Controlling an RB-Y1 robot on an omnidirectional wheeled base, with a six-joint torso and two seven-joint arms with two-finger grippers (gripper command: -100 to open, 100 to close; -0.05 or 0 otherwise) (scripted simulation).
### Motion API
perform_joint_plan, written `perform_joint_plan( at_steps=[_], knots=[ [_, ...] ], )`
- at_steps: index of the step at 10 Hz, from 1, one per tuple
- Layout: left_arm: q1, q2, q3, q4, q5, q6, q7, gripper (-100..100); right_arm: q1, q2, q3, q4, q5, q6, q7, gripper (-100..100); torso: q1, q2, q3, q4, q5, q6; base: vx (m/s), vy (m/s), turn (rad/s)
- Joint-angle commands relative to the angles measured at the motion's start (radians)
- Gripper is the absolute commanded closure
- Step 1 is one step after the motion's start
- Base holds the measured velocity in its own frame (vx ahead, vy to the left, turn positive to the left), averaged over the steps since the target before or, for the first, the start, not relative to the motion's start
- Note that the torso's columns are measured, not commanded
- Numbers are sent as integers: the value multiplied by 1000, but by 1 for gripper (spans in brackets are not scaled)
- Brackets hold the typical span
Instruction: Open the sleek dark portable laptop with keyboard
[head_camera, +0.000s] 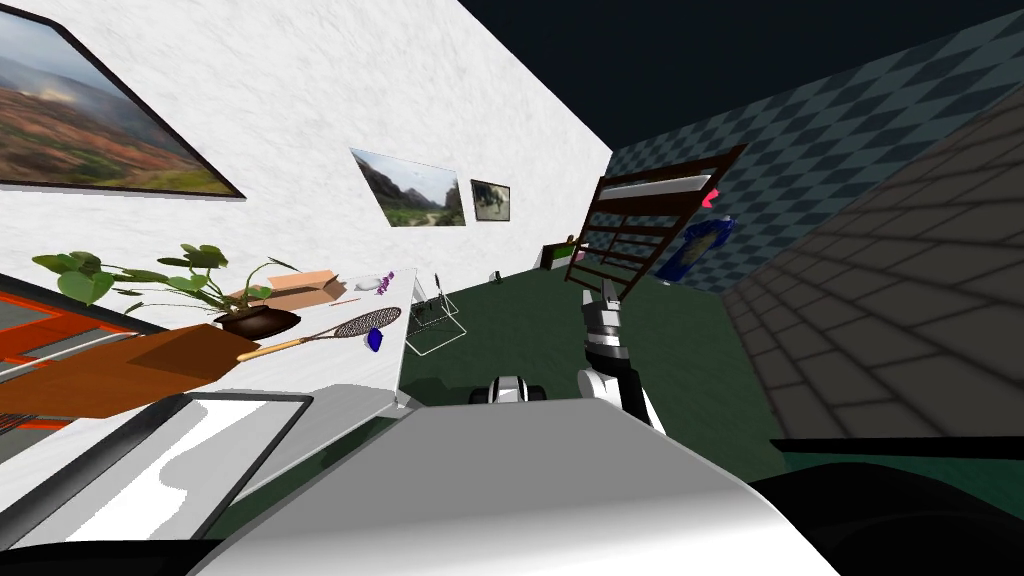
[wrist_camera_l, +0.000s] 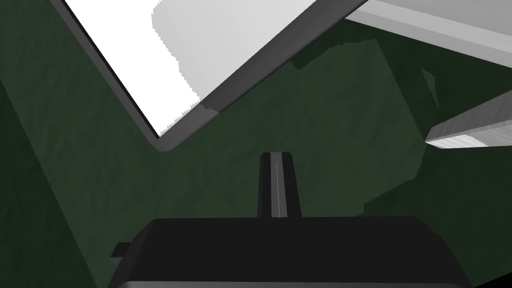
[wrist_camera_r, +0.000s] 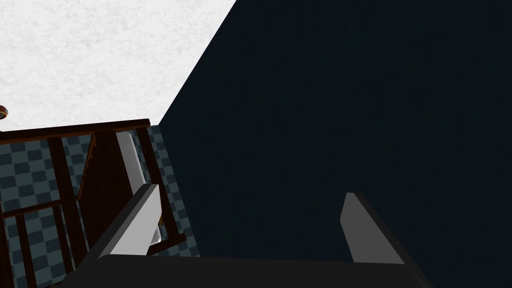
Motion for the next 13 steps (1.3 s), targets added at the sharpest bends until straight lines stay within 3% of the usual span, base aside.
perform_joint_plan(
  at_steps=[1, 5, 6, 10, 11, 12, 13],
  knots=[
    [39, 15, 13, -39, -3, 70, 29, 100, 0, 0, 0, 0, 0, 0, 0, 0, 1, 0, 0, 0, 0, 0, -9, -20, -50],
    [84, 48, 25, -63, 17, 162, 52, 100, 0, 0, 0, 0, 0, 0, 0, 0, -1, 1, 0, 0, 0, 0, -12, -24, -51],
    [108, 71, 39, -73, 31, 181, 61, -100, 0, 0, 0, 0, 0, 0, 0, 0, 0, 1, 1, 0, 0, 0, 8, -37, -37],
    [176, 119, 74, -117, 60, 265, 95, -100, 0, 0, 0, 0, 0, 0, 0, 0, 1, 0, 0, 0, 0, 0, 31, -51, -34],
    [167, 112, 70, -109, 60, 250, 84, -100, 0, 0, 0, 0, 0, 0, 0, 0, 1, 0, 0, 0, 0, 0, 15, -23, -2],
    [169, 113, 71, -110, 61, 255, 86, 0, 0, 0, 0, 0, 0, 0, 0, 0, 2, 2, 1, 0, 1, 0, 4, -5, 1],
    [169, 113, 71, -110, 61, 254, 86, 0, 0, 0, 0, 0, 0, 0, 0, 0, 2, 2, 1, 1, 1, 0, 0, 0, 0]
  ],
)
